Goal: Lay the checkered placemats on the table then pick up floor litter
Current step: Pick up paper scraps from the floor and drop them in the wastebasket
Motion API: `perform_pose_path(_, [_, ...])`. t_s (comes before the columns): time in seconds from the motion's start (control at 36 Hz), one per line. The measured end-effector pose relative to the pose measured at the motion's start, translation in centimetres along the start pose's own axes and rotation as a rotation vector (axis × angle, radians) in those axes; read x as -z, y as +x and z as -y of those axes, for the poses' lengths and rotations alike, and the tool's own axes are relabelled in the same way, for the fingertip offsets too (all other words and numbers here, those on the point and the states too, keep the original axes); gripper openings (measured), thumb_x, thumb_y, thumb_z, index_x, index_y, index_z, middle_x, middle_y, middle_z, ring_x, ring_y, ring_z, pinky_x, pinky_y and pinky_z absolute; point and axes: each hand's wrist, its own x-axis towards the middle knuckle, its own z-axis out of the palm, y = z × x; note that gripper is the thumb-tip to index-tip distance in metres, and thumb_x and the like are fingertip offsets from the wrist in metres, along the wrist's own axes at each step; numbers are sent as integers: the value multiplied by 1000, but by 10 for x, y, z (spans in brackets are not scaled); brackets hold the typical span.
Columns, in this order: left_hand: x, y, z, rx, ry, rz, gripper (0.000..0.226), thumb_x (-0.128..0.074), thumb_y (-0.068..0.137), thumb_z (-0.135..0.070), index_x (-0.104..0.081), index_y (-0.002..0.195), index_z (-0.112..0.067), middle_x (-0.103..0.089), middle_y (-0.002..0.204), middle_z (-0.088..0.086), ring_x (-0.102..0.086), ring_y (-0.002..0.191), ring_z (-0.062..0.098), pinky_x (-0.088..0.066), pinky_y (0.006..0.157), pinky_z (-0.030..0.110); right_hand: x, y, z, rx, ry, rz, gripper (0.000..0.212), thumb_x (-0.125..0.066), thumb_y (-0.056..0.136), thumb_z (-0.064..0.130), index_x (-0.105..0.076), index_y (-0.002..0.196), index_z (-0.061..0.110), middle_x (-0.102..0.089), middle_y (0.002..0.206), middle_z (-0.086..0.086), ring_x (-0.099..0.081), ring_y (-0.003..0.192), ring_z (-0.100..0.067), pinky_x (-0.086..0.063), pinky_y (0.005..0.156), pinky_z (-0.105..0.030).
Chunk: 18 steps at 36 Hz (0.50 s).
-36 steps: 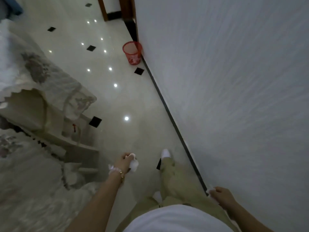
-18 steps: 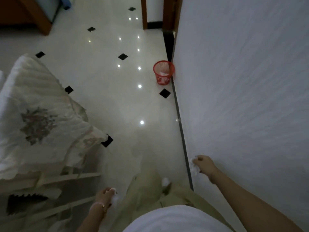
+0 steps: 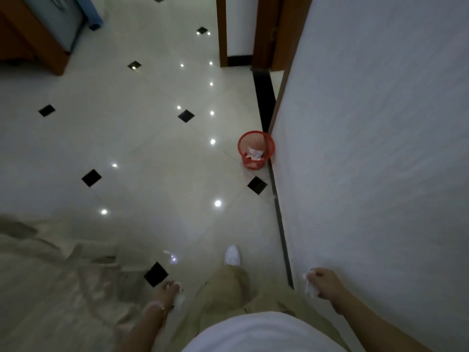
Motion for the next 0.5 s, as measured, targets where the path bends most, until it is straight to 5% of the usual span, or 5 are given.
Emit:
perform_pose_path(0.08, [2,26,-91,-121,21,40,20,-52,90,-3,-58,72,-9,-53,67,13,-46,57,23,-35,51,22,8,22,28,-39,31,-30,19,-57,91,9,-60,73,3,-57,66,-12,-54,57,-20,-44,54,-23])
perform_pose_path(0.25, [-16,72,-239,-281,-72,73,25,-54,89,-1,-59,65,-7,-55,59,13,-49,49,23,-39,33,17,18,77,98,-62,73,-68,18,-56,92,12,-65,80,1,-62,75,-14,-57,63,-21,-46,56,-24])
perform_pose_path(0.33, [-29,93,-286,-277,-120,103,26,-54,89,1,-59,64,-6,-52,49,11,-46,40,19,-38,36,16,24,113,141,-74,80,-65,20,-56,90,11,-64,90,-7,-57,78,-16,-54,70,-24,-44,61,-28])
perform_pose_path(0.5, [-39,131,-344,-127,-140,118,17,-52,89,0,-60,75,-2,-57,67,15,-51,55,24,-43,43,21,50,186,243,-58,117,-30,14,-59,89,8,-66,83,-2,-57,69,-12,-53,61,-22,-45,59,-29])
